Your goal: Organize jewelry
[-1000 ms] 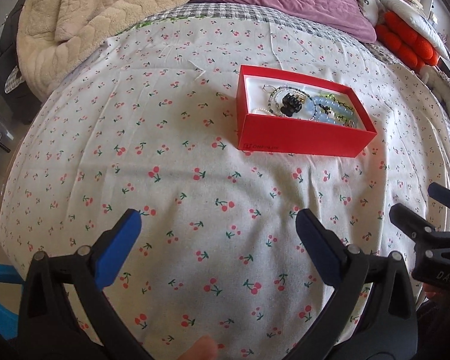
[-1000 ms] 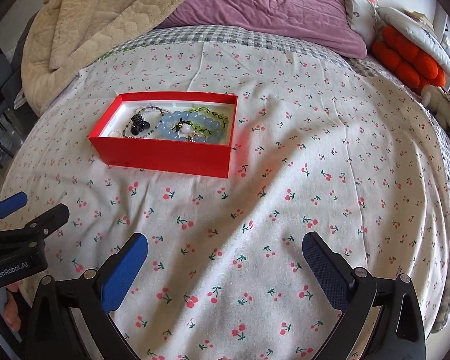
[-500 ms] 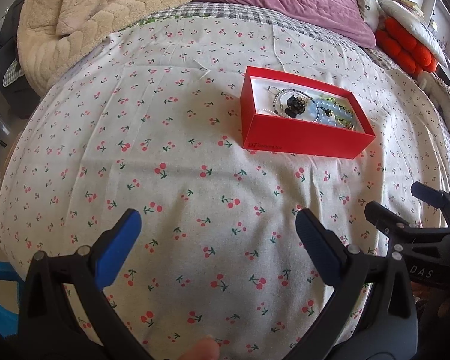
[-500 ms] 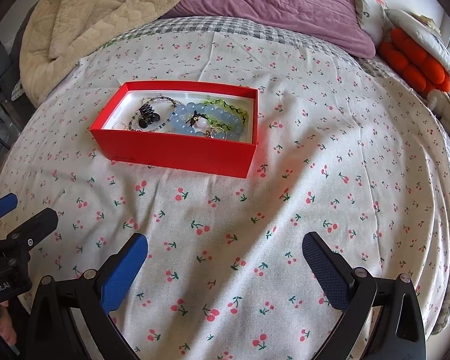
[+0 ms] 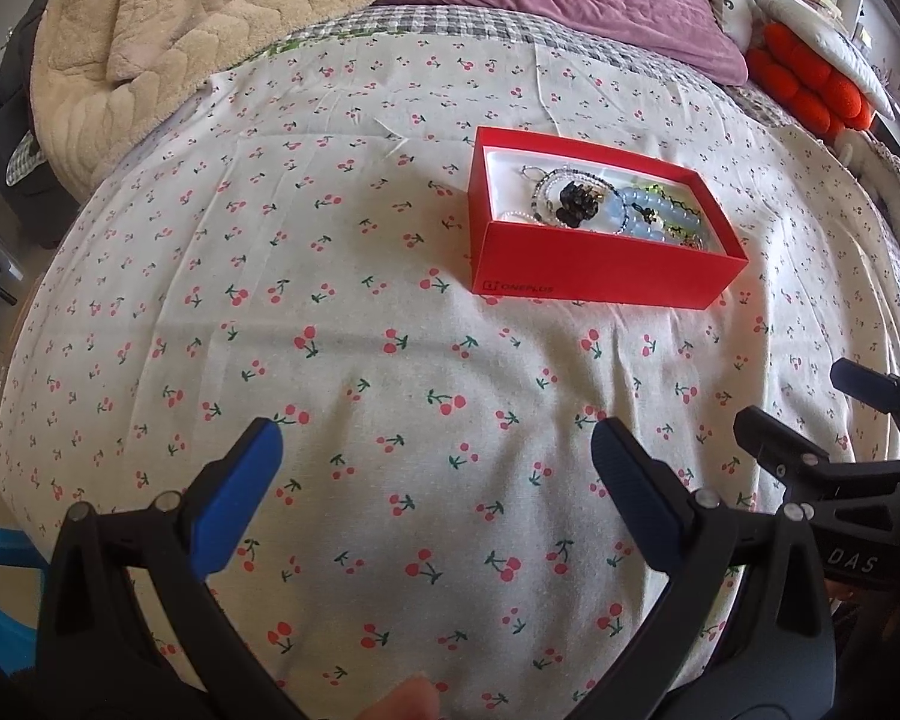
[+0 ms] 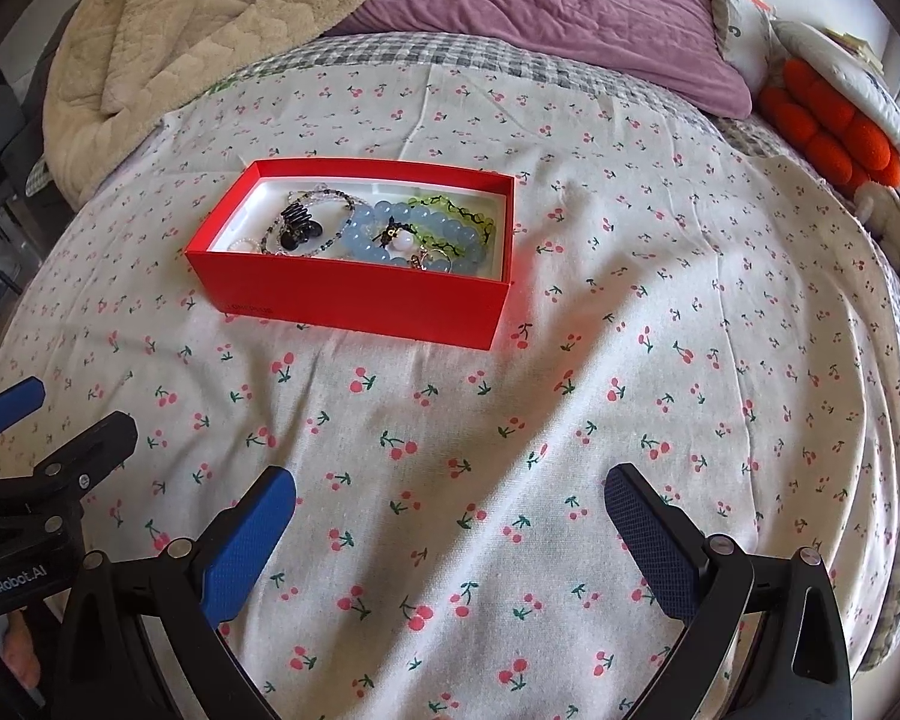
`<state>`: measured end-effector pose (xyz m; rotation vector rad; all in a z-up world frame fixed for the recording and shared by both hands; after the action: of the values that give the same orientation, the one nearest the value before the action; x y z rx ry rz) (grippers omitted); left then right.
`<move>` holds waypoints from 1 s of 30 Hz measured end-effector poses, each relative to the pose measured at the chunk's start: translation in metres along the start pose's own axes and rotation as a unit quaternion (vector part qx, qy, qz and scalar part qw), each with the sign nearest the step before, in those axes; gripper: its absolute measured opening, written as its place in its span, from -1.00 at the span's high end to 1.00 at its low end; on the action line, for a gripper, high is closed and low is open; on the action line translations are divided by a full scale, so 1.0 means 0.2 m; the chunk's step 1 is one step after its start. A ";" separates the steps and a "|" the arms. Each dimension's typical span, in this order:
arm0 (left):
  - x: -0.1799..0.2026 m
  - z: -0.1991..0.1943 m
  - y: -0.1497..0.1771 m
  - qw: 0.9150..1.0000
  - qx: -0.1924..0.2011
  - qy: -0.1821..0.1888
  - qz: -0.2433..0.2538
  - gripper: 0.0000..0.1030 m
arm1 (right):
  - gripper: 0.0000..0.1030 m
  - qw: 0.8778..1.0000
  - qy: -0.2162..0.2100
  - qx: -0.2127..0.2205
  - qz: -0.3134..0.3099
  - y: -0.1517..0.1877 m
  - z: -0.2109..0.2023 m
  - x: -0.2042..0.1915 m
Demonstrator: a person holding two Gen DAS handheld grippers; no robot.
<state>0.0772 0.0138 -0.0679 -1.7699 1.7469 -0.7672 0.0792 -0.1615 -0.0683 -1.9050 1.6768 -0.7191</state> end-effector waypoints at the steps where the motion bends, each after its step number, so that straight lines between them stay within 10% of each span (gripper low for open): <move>1: 0.00 0.00 0.00 1.000 0.000 0.000 0.000 -0.99 | -1.00 1.000 -0.001 0.000 -0.001 0.00 0.00 0.00; 30: -0.01 0.00 0.01 1.000 0.001 -0.011 0.003 -0.99 | -1.00 1.000 -0.005 0.001 -0.006 0.00 -0.01 -0.03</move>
<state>0.0755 0.0156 -0.0699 -1.7644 1.7344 -0.7443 0.0759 -0.1560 -0.0670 -1.9154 1.6600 -0.7134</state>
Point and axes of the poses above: each gripper's, at about its wrist camera, not at the fingertips, and z roughly the way its jaws point, x to its right, y to its underside, the point moved 10 cm from there along z, roughly the way its jaws point, and after that the axes turned 14 degrees about x, right-handed, at the moved point
